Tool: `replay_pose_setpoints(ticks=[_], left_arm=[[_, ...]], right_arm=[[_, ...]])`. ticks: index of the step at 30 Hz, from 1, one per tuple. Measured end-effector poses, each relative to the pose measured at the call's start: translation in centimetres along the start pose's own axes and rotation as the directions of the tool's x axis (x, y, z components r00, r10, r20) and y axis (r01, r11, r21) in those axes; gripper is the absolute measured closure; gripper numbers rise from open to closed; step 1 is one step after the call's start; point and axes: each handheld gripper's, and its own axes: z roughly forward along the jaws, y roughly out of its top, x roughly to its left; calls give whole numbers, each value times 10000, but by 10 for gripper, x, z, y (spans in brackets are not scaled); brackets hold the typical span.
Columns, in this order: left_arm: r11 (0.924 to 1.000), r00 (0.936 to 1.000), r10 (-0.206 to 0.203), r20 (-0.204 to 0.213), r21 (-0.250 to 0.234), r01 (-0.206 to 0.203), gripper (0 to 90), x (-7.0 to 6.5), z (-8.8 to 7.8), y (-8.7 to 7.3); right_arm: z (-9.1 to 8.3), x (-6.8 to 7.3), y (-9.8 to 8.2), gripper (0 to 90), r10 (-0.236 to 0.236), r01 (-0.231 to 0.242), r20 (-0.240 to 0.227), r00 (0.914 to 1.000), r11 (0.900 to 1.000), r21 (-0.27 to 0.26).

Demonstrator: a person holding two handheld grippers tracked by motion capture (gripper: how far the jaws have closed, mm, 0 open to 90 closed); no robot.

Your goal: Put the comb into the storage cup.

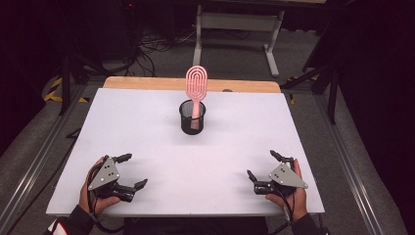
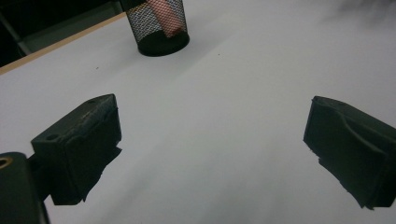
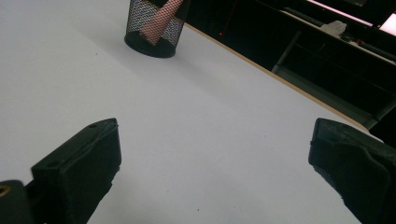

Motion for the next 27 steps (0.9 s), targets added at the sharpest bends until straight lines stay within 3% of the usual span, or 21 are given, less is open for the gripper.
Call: replay_pose_setpoints(ticks=[27], left_arm=[[10000, 10000, -25, -21, 78, 25, 50, 1, 3, 0]], right_arm=[[-3, -2, 2, 30, -12, 19, 251, 9997, 9996, -299]])
